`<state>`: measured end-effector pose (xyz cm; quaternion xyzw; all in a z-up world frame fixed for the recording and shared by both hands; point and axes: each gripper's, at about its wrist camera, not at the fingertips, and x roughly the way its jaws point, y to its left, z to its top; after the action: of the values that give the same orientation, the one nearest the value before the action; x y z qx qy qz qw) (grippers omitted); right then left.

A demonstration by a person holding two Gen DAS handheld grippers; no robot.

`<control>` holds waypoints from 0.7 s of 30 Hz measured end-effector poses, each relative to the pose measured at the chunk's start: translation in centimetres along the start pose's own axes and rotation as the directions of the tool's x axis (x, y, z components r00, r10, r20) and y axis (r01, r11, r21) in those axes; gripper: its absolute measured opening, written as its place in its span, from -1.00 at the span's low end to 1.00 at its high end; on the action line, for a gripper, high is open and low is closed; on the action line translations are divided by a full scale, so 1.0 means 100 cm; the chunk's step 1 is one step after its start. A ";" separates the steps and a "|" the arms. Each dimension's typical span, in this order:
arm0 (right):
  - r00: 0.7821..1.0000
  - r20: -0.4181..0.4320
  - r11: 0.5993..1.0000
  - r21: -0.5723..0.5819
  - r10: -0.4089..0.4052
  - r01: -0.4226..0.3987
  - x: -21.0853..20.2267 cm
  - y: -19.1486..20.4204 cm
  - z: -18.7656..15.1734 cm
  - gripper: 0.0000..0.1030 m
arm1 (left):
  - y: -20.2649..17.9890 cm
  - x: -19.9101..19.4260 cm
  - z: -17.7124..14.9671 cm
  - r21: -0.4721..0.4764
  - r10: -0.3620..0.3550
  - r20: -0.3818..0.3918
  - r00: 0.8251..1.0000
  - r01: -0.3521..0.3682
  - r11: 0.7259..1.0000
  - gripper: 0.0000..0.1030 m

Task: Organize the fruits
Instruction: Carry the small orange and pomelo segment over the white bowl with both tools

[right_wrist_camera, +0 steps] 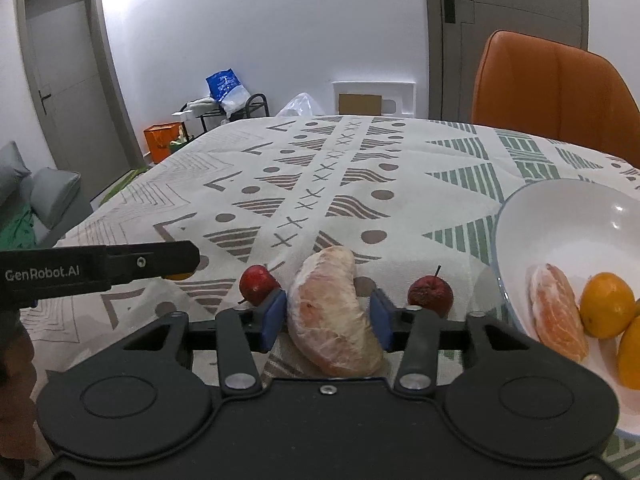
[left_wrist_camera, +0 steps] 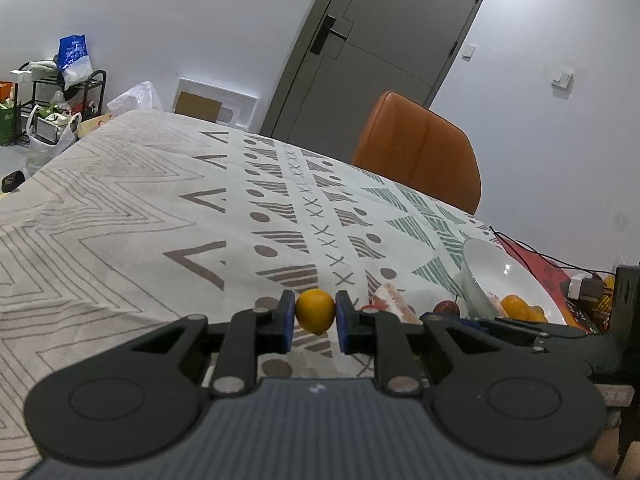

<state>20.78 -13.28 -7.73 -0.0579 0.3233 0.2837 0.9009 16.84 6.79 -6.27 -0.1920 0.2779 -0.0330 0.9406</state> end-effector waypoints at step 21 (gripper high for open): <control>0.992 0.122 0.997 0.070 0.013 -0.022 -0.050 -0.019 0.007 -0.22 | -0.037 -0.008 0.006 0.067 -0.049 0.031 0.998 0.047 0.997 -0.62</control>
<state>19.05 -17.00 -4.20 -0.0056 0.2781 0.2831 0.9179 16.67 3.74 -3.98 -0.1680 0.2568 -0.0615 0.9498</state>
